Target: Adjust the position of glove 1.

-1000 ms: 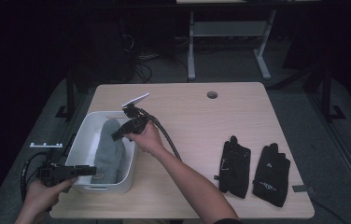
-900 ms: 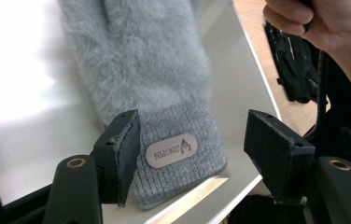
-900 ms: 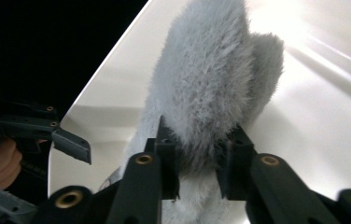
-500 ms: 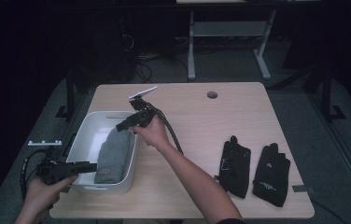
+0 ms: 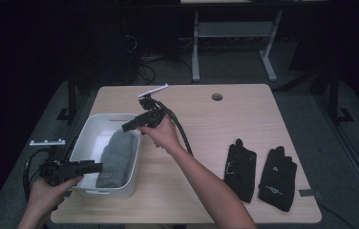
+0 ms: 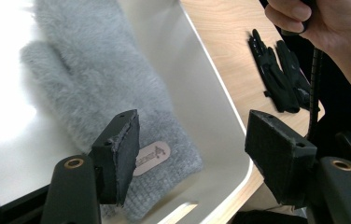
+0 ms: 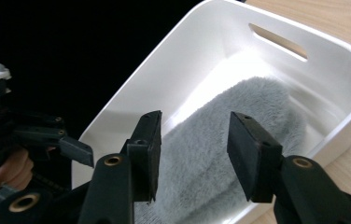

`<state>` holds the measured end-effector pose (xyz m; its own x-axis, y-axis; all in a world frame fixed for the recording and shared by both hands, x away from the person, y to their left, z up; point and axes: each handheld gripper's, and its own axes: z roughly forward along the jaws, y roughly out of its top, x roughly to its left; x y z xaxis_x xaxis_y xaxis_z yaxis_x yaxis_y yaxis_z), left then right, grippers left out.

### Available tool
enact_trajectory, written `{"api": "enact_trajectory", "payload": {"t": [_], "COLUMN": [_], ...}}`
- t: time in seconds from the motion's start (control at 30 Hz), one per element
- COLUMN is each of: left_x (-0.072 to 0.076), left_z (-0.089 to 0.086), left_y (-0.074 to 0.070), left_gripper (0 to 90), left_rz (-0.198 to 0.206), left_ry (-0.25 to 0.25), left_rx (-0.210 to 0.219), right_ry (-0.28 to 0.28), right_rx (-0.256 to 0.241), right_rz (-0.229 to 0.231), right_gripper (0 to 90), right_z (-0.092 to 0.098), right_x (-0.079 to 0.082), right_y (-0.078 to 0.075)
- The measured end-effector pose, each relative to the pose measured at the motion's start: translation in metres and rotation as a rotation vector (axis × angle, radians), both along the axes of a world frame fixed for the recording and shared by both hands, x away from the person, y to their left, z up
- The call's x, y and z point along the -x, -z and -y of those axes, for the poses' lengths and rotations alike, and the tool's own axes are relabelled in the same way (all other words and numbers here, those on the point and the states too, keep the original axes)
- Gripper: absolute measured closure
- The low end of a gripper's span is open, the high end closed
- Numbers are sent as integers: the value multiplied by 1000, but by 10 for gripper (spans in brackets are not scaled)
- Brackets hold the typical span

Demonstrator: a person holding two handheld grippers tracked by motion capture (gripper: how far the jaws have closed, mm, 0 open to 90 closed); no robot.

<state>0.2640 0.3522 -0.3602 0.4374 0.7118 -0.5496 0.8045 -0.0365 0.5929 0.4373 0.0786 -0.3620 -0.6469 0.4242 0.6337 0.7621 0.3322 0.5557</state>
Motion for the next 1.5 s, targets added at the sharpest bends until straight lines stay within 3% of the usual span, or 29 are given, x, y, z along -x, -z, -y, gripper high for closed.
{"api": "enact_trajectory", "payload": {"t": [0.5, 1.03, 1.5], "left_x": [-7, -18, -24], "left_z": [22, 58, 92], "left_y": [-9, -18, -21], "left_gripper": [340, 333, 329], "left_rz": [17, 26, 33], "left_ry": [36, 81, 134], "left_rx": [-7, -14, -2], "right_ry": [-10, 17, 51], "right_rx": [-79, -113, -132], "right_rz": [14, 29, 43], "right_gripper": [485, 459, 450], "right_z": [33, 83, 129], "right_x": [4, 4, 14], "right_y": [-16, -22, -25]}}
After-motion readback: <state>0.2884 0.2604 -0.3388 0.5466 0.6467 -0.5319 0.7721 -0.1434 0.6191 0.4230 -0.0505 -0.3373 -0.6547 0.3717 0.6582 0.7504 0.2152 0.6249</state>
